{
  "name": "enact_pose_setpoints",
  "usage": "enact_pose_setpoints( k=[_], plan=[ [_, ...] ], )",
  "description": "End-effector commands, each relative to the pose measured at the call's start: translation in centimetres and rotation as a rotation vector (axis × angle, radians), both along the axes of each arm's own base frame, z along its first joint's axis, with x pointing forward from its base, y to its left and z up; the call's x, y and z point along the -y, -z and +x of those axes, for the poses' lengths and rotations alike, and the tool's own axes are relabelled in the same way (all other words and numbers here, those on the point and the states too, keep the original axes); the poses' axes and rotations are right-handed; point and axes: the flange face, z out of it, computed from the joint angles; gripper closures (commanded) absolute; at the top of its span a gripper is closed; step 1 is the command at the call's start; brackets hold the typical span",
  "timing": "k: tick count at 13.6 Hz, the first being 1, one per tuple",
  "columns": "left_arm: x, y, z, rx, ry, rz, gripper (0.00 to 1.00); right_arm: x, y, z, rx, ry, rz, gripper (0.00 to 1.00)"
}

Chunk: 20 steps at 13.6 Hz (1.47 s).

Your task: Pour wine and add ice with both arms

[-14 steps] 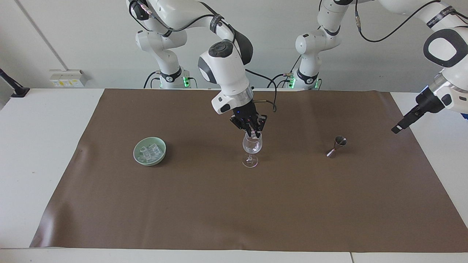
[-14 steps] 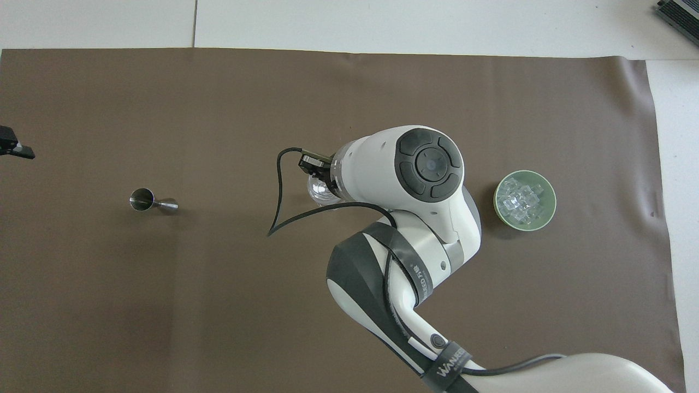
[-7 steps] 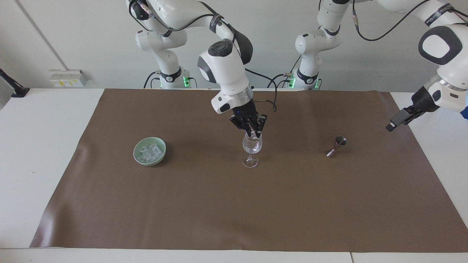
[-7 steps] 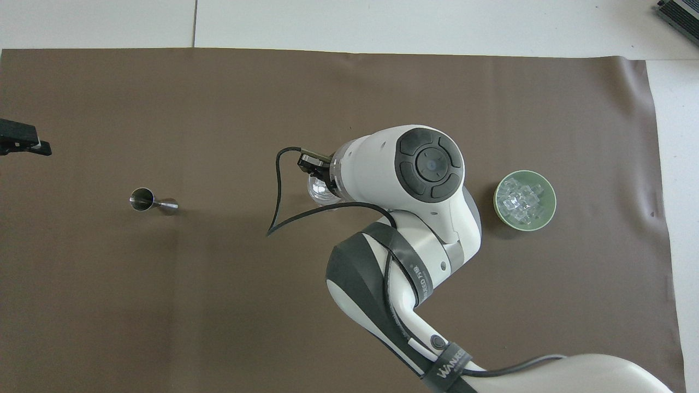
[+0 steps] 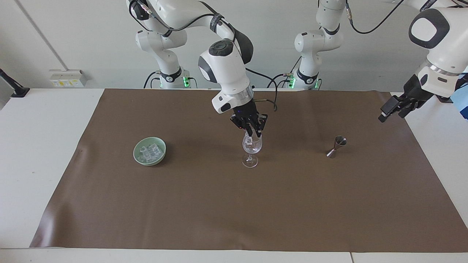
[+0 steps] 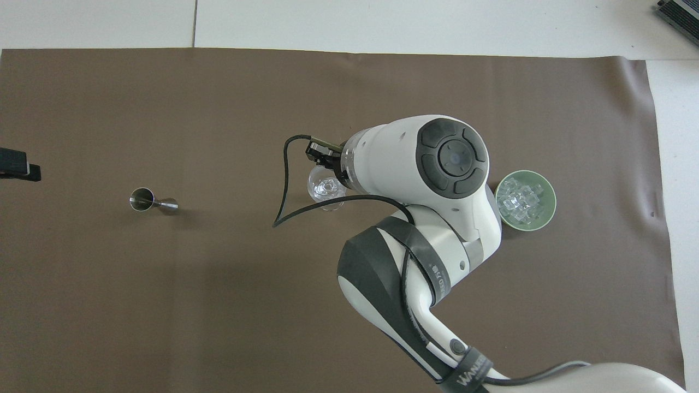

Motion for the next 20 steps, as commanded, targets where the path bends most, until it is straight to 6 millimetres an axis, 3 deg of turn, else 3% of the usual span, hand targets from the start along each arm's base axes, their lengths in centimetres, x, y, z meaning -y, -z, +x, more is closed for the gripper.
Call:
enact_pose_setpoints(
  k=[1, 4, 8, 11, 14, 18, 20],
  plan=[
    [1.4, -0.9, -1.5, -0.033, 0.115, 0.085, 0.00, 3.3, -2.9, -0.5, 0.020, 0.003, -0.070, 0.00],
    [2.5, -0.9, -2.5, -0.048, 0.139, 0.136, 0.00, 9.6, -6.0, -1.4, -0.001, -0.023, -0.171, 0.00],
    [3.4, -0.9, -2.1, -0.014, 0.130, 0.064, 0.00, 18.0, -9.2, -3.2, -0.071, -0.123, -0.298, 0.00],
    [4.3, 0.0, -2.7, -0.023, 0.092, 0.054, 0.00, 21.6, -10.0, -3.7, -0.115, -0.146, -0.329, 0.00],
    [4.9, 0.7, -3.0, -0.053, 0.103, 0.052, 0.00, 23.7, -11.1, -4.6, -0.123, -0.199, -0.355, 0.00],
    [5.1, 0.5, -3.2, -0.073, 0.101, 0.050, 0.00, 28.8, -11.8, -4.8, -0.147, -0.235, -0.350, 0.00],
    [6.2, 0.5, -3.5, -0.085, 0.125, 0.050, 0.00, 30.3, -11.9, -5.5, -0.190, -0.261, -0.346, 0.00]
  ],
)
